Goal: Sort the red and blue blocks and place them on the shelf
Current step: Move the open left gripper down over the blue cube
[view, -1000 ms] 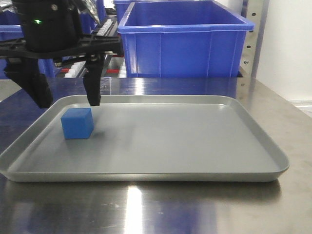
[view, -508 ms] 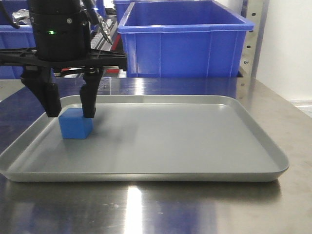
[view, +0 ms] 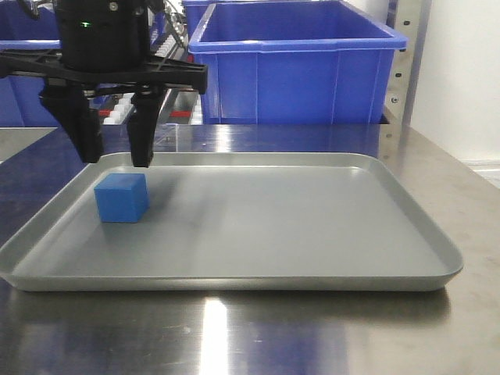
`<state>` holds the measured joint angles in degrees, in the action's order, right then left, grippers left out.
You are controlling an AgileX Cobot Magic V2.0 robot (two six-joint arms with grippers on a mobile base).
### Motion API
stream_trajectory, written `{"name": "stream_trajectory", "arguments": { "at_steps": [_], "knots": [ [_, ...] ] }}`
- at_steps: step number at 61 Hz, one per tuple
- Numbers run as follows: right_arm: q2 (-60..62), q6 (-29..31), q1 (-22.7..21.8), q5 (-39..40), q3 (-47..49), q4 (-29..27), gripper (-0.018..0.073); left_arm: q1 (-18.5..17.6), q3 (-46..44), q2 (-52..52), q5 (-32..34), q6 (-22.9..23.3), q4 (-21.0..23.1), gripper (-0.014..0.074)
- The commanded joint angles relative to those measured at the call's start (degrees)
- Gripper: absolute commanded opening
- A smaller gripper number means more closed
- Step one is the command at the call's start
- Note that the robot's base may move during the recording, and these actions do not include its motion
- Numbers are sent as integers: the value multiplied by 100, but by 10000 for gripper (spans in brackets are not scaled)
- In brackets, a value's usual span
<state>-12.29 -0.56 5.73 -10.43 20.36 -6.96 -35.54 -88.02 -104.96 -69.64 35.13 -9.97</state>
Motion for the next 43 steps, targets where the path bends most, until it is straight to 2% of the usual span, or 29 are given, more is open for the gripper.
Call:
{"name": "stream_trajectory", "arguments": {
  "at_steps": [1,7,14,17,43],
  "knots": [
    [-47,56,-40,498,159,38,37,-32,-186,318,-36,-180,42,340],
    [-47,56,-40,498,159,38,37,-32,-186,318,142,-299,166,402],
    [-47,56,-40,498,159,38,37,-32,-186,318,242,-288,225,562],
    [-47,56,-40,498,159,38,37,-32,-186,318,251,-250,225,599],
    [-47,56,-40,498,159,38,37,236,-163,255,240,-250,351,605]
  ]
}}
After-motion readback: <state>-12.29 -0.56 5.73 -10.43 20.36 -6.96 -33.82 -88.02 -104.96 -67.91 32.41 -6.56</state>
